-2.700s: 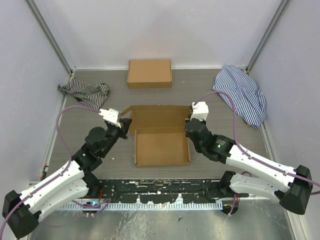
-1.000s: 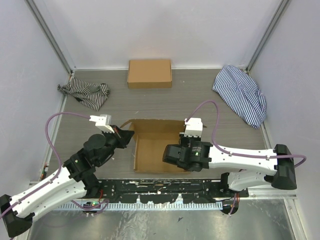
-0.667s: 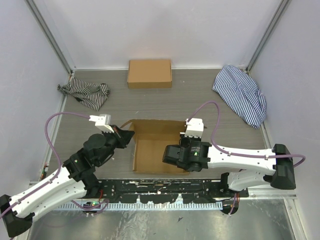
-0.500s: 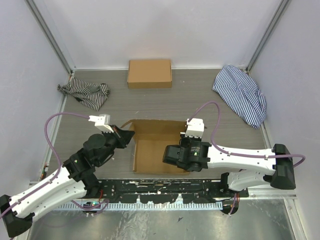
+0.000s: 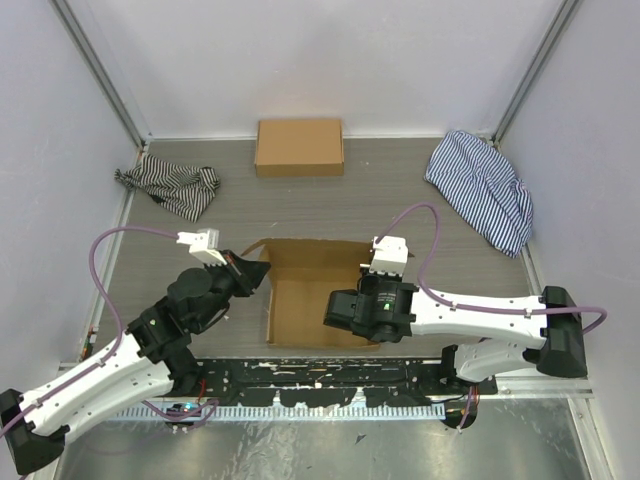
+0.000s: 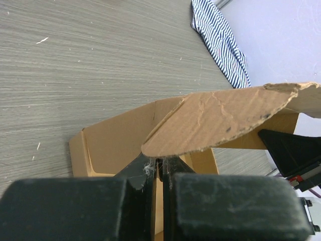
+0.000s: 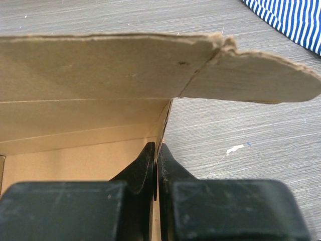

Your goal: Fold the paper box

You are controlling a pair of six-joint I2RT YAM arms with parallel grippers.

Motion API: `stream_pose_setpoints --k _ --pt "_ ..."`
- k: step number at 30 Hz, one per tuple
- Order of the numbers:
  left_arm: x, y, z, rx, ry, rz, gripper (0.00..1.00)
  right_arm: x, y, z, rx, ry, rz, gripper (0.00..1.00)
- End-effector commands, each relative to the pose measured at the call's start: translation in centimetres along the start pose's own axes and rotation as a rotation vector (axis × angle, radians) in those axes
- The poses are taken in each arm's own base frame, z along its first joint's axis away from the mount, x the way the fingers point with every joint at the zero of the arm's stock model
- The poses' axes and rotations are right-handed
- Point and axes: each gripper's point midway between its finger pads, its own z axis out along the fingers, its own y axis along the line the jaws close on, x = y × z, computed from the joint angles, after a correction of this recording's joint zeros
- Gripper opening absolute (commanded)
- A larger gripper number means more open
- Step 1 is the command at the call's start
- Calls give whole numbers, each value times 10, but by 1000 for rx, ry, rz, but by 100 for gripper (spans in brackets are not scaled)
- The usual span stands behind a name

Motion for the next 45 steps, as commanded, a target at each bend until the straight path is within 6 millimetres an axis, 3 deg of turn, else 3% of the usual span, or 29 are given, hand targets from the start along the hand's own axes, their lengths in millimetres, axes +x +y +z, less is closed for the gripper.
stream_pose_setpoints --k 1,6,15,20,23,27,31,35,38,45 --pt "3 -21 -4 94 25 -60 10 -11 25 -8 -53 11 152 1" --pt "15 -14 -6 72 90 -3 11 -9 24 -9 -55 15 149 1" --pt "38 8 -21 32 172 24 15 11 22 -13 -59 50 134 1" --pt "43 18 -37 5 220 38 22 18 20 -29 -87 71 107 3" --pt "47 26 -49 -34 260 27 28 27 16 -41 -105 101 75 11" --pt "52 37 -64 -102 304 -25 32 43 12 -62 -156 145 4 43" --pt "56 51 -82 -184 352 -67 34 53 12 -85 -239 187 -83 63" --pt "62 58 -105 -232 420 -98 35 61 16 -118 -390 260 -155 66" --pt "62 56 -119 -218 447 -118 35 54 17 -148 -537 298 -149 66" --pt "27 57 -148 -185 301 -220 35 44 31 -211 -851 347 -272 66"
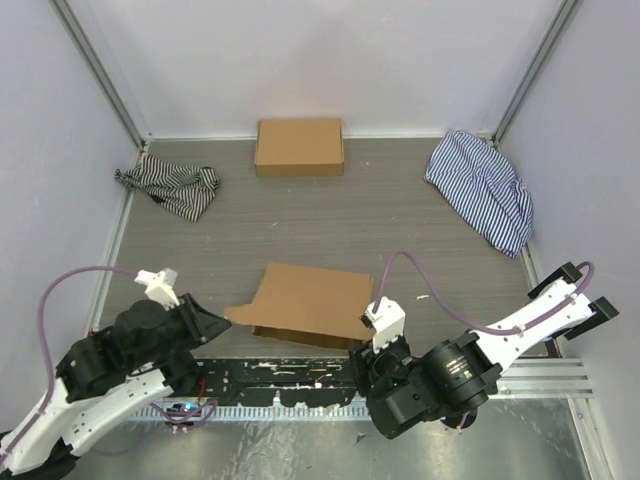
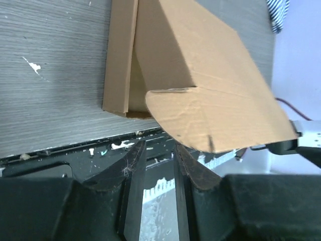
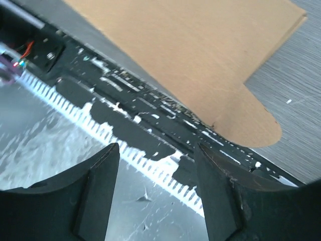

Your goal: Fold the paper box

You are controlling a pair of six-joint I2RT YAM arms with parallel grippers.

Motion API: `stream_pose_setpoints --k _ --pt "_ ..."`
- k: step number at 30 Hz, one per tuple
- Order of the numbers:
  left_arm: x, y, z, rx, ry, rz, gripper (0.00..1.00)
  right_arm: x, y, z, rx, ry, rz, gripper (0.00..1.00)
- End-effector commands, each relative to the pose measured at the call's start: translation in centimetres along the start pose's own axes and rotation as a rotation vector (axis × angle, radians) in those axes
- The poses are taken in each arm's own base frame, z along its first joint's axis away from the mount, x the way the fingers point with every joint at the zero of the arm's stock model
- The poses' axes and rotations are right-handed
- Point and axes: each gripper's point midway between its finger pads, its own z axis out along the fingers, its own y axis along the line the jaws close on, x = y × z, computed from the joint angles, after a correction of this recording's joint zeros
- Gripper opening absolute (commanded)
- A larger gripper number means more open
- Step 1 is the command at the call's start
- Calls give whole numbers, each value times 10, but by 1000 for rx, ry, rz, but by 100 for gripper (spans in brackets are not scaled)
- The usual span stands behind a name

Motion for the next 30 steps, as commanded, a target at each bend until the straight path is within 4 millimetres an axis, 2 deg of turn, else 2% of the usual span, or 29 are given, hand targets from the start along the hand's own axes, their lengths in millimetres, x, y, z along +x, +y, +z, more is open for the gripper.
stream_pose_setpoints --k 1,4,5,7,11,14,16,19,22,24,26,28,29,30 --pt "-18 2 -34 42 -96 -74 34 -10 35 -23 -150 18 -98 65" --pt "-35 -10 -49 112 -169 -79 33 -28 38 -29 -131 -30 -99 61" --pt "-40 -15 -51 123 -185 -66 33 -36 33 -30 -107 -57 -84 61" --pt "-46 -25 -44 101 -179 -3 33 -59 22 -35 -85 -138 14 61" --pt "-46 -55 -8 57 -95 127 35 -93 -18 -40 -131 -283 274 49" --pt "-46 -75 24 24 -38 208 36 -96 -40 -39 -182 -313 366 42" --pt "-46 -83 42 7 -9 267 35 -92 -44 -36 -169 -307 349 42" --pt "-44 -85 63 -42 26 319 35 -91 -41 -34 -85 -301 247 46" --pt "-46 -85 73 -63 23 344 35 -109 -31 -30 23 -316 139 49" --pt "-53 -86 73 -65 -12 350 36 -125 -21 -16 134 -308 29 52" --pt "-64 -88 67 -65 -67 356 36 -146 -29 4 279 -284 -59 55" --pt "-77 -88 60 -72 -129 368 37 -175 -53 23 420 -288 -35 59" --pt "-83 -87 57 -82 -156 374 38 -188 -63 35 434 -281 -17 61" --pt "-88 -87 53 -87 -180 378 39 -205 -97 54 476 -252 -16 62"
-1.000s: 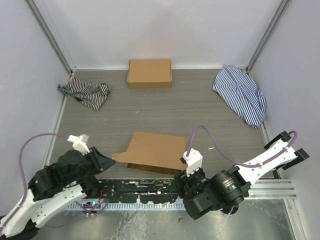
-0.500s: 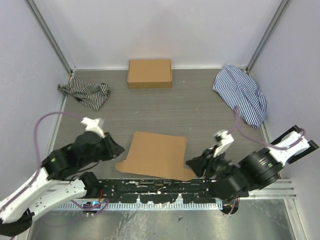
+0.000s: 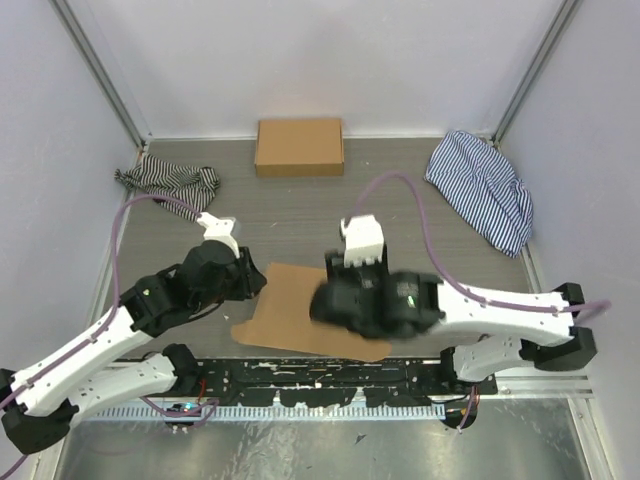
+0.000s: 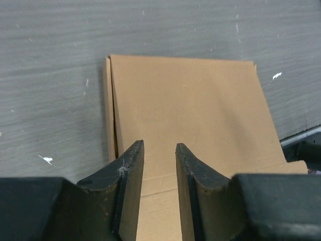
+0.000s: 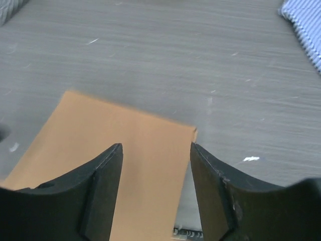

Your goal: Fold the paper box

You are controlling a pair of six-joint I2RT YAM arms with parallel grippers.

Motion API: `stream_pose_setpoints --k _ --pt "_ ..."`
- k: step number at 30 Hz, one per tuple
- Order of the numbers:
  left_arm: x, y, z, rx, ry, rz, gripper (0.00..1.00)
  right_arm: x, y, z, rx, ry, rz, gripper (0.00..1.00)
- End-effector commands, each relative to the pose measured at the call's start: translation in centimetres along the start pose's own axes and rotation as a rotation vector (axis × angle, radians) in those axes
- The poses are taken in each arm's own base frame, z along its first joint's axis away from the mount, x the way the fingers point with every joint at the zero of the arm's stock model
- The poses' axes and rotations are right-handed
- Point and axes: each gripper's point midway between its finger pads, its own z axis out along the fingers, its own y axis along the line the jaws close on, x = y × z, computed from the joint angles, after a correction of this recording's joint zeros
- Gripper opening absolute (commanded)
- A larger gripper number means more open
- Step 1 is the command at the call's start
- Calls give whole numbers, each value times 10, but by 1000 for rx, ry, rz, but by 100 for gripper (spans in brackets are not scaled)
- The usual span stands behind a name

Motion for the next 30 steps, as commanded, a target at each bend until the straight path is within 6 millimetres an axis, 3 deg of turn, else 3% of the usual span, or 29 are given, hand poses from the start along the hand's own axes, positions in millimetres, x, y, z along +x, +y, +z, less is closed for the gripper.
stream_pose_setpoints --k 1,2,3,5,7,8,12,17,21,24,27,30 --pt "-49 -3 -21 5 -199 25 39 -56 -62 86 74 33 -2 62" --pt "-54 -3 -21 -1 -216 35 40 -61 -72 108 -13 63 96 62" --pt "-58 -4 -20 -4 -223 48 41 -69 -105 129 29 62 185 60" --pt "-61 -9 -8 -14 -192 71 42 -62 -124 158 -56 157 329 55" --pt "-56 -17 11 14 -97 87 38 -48 -121 174 -74 223 359 42" --pt "-51 -22 21 39 -37 90 33 -37 -111 177 -106 255 354 34" --pt "-26 -36 46 139 100 94 22 -3 -85 153 -159 288 276 2" --pt "12 -30 56 183 200 96 14 49 -54 115 -375 392 271 1" --pt "52 -14 64 175 308 84 10 106 -34 101 -438 525 211 1" --pt "72 -2 72 151 349 61 8 142 -24 104 -434 605 174 1" --pt "86 6 81 120 385 45 9 174 -25 119 -380 678 175 1" --pt "94 13 92 79 418 45 9 190 -33 136 -292 697 168 1"
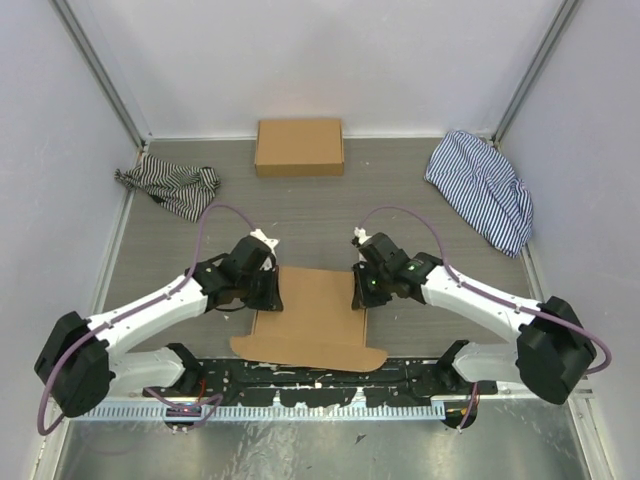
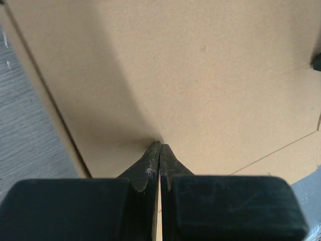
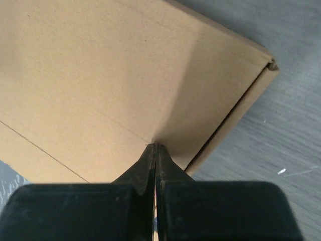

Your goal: Fold the paper box

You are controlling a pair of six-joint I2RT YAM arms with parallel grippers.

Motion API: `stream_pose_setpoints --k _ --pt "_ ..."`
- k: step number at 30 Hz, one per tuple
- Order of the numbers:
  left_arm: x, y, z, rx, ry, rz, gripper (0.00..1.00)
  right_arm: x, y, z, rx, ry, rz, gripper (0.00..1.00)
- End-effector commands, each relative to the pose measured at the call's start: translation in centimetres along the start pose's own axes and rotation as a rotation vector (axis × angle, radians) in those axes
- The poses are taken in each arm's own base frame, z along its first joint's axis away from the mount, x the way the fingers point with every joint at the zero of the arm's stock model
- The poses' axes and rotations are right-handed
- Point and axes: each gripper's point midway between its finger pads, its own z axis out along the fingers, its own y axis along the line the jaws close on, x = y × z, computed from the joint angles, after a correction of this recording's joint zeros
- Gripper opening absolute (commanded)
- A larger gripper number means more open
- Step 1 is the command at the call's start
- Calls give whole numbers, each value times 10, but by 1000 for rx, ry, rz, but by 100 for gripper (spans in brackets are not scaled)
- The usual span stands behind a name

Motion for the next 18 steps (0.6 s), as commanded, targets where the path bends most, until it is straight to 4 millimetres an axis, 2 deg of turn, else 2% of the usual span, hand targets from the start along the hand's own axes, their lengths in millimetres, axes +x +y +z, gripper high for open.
stream_pose_setpoints --k 1,5,8,15,18 --pt "-3 0 17 0 12 -17 9 -18 -11 22 72 -61 27 1" --pt "-10 10 32 -67 9 -16 10 -38 -26 33 184 -93 37 1" --pt "-26 19 40 -130 -17 6 11 -59 -33 39 238 -123 46 1" --pt "-84 34 66 -163 -35 -3 10 -125 -63 40 289 -222 135 1" --pt "-116 39 75 -156 -62 -15 10 -153 -67 43 256 -238 151 1"
